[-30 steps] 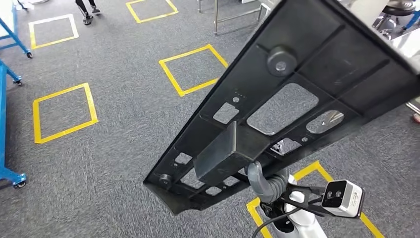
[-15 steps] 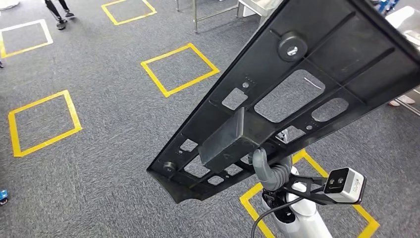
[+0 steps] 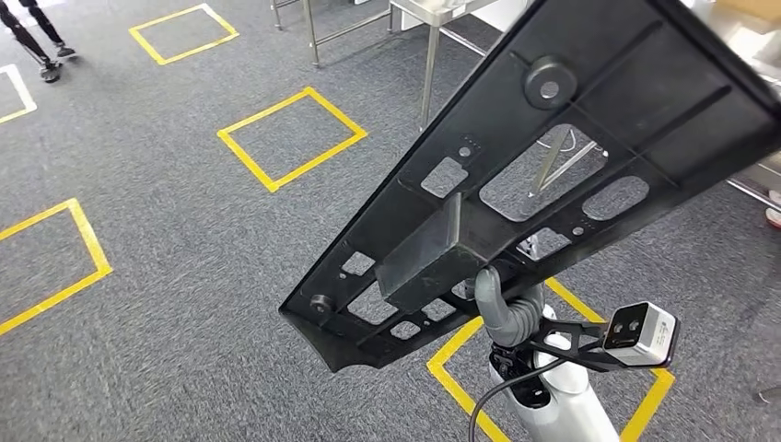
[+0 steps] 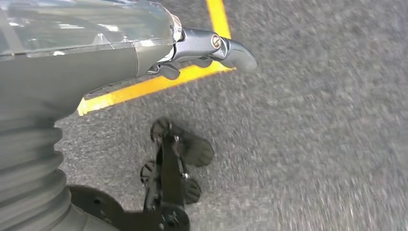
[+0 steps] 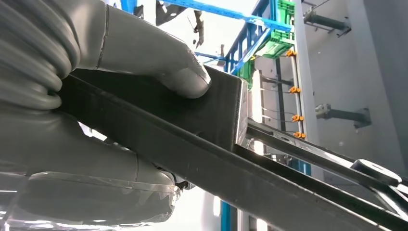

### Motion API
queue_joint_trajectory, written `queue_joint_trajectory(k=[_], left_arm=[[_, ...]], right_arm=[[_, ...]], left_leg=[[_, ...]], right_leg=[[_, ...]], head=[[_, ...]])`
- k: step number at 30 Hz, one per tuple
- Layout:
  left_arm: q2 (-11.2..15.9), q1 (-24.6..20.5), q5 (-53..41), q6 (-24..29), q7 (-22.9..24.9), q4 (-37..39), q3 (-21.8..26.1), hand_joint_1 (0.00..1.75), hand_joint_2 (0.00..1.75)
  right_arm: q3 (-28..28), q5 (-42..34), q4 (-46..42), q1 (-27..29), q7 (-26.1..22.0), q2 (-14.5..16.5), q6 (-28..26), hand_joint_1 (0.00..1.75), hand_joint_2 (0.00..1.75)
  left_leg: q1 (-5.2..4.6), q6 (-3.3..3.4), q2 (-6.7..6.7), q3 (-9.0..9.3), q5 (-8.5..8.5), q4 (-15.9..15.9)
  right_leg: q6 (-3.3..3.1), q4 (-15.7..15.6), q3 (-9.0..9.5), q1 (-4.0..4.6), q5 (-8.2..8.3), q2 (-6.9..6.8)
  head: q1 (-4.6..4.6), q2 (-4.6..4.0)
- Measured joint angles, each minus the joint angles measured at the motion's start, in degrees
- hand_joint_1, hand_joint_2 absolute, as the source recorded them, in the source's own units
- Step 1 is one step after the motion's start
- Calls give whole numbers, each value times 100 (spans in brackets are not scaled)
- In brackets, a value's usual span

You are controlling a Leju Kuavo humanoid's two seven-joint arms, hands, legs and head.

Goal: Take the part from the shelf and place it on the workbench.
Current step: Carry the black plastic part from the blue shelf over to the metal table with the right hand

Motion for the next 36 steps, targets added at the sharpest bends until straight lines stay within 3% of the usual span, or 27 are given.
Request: queue_joint_trajectory(k=[2, 4, 6, 8, 9, 10, 12, 14, 16, 18, 20, 22, 24, 25, 26, 27, 28, 30, 31, 33, 34, 36], left_arm=[[0, -9, -1, -6, -9, 0, -2, 0, 175], [-4, -22, 1, -8, -17, 0, -4, 0, 175], [-7, -17, 2, -6, -25, 0, -7, 0, 175], [-4, 0, 2, -2, -31, 0, -11, 0, 175], [0, 6, 2, -1, -34, 0, -15, 0, 175], [4, 7, 2, -1, -39, 0, -18, 0, 175], [11, 4, 2, -11, -45, 0, -22, 0, 175], [14, 2, 2, -23, -44, 0, -23, 0, 175], [21, -1, 2, -26, -33, 0, -23, 0, 175], [30, -8, 2, -27, -17, 0, -24, 0, 175], [36, -23, 1, -27, -7, 0, -25, 0, 175], [45, -28, 0, -24, 4, 0, -26, 0, 175], [51, -17, -1, -16, 20, 0, -26, 0, 175], [52, -10, -1, -11, 30, 0, -26, 0, 175], [53, -4, -1, -4, 37, 0, -26, 0, 175], [58, 1, 0, 2, 43, 0, -26, 0, 175], [63, 5, 1, 7, 48, 0, -26, 0, 175], [76, 10, -1, 16, 54, 0, -26, 0, 175], [79, 7, -2, 20, 55, 0, -27, 0, 175], [85, -11, -3, 27, 54, 0, -28, 0, 175], [87, -19, -1, 29, 52, 0, -27, 0, 175], [92, -23, -1, 31, 45, 0, -27, 0, 175]], right_arm=[[-12, -26, 22, -15, -2, -2, 15, 175, 175], [-44, -57, 32, -20, 2, -16, 15, 175, 175], [-81, -96, 34, -31, -3, -42, 4, 175, 175], [-112, -134, 41, -19, -19, -75, -15, 175, 175], [-128, -147, 45, 1, -31, -96, -28, 175, 175], [-148, -155, 49, 20, -44, -117, -40, 175, 175], [-182, -166, 49, 43, -66, -157, -58, 175, 175], [-205, -178, 43, 41, -76, -178, -52, 175, 175], [-224, -202, 31, 38, -78, -188, -41, 175, 175], [-237, -222, 22, 39, -78, -202, -31, 175, 175], [-243, -230, 18, 32, -78, -215, -17, 175, 175], [-243, -237, 17, 24, -78, -219, -3, 175, 175], [-243, -244, 28, 26, -78, -219, 11, 175, 175], [-243, -246, 37, 28, -77, -220, 19, 175, 175], [-243, -249, 47, 29, -77, -220, 25, 175, 175], [-243, -253, 57, 30, -77, -221, 30, 175, 175], [-243, -257, 65, 30, -78, -221, 34, 175, 175], [-243, -266, 80, 28, -87, -222, 42, 175, 175], [-243, -269, 88, 28, -96, -223, 50, 175, 175], [-243, -276, 107, 30, -110, -223, 76, 175, 175], [-243, -279, 114, 32, -116, -225, 92, 175, 175], [-244, -282, 118, 26, -123, -227, 115, 175, 175]], left_leg=[[-9, 60, -3, 23, -14, -81], [6, 140, 93, 32, 23, -128], [8, 210, 203, 40, 49, -167], [-18, 246, 309, 36, 43, -169], [-26, 250, 361, 36, 38, -167], [-32, 252, 413, 38, 31, -165], [-42, 242, 510, 56, 11, -159], [-69, 210, 593, 82, -20, -148], [-97, 161, 680, 97, -44, -139], [-109, 105, 771, 110, -69, -134], [-90, 47, 617, 67, -198, 15], [-62, 5, 369, -182, -518, 578], [-52, -21, 315, -535, -795, 1301], [-45, -30, 315, -632, -797, 1474], [-37, -33, 312, -628, -690, 1430], [-25, -31, 293, -526, -496, 1175], [-9, -26, 229, -367, -278, 800], [11, -1, 55, -93, -46, 167], [11, 19, -3, -35, -30, 28], [3, 80, 25, -17, -41, -22], [5, 121, 72, -13, -24, -43], [11, 202, 168, -5, 11, -87]], right_leg=[[78, -4, -42, -14, 28, 89], [142, 53, -79, -12, -16, 12], [186, 485, -279, -7, -286, -222], [218, 1208, -624, -18, -622, -353], [226, 1459, -746, -25, -690, -367], [228, 1517, -774, -29, -651, -378], [205, 1013, -513, -25, -321, -456], [135, 282, -139, 20, -57, -694], [69, -3, -14, 71, -22, -808], [21, -24, -26, 71, -7, -700], [-36, -59, -8, 34, 17, -600], [-76, -77, 4, 7, 29, -504], [-86, -71, 1, 4, 32, -394], [-87, -66, 0, 3, 32, -330], [-83, -57, 2, 2, 32, -267], [-76, -45, 5, -1, 28, -203], [-62, -27, 2, -4, 21, -145], [-7, 22, -31, 3, 10, -44], [28, 35, -56, 2, 14, -1], [101, 31, -89, -7, 39, 81], [133, 44, -99, -13, 30, 59], [184, 301, -216, -11, -154, -140]], head=[[0, 0], [1, 0], [1, 0], [1, 0], [1, 0], [1, 0], [1, 0], [0, 0], [0, 0], [1, 0], [0, 0], [0, 0], [0, 0], [0, 0], [0, 0], [1, 0], [1, 0], [-1, 0], [-1, 0], [0, 0], [1, 0], [1, 0]])
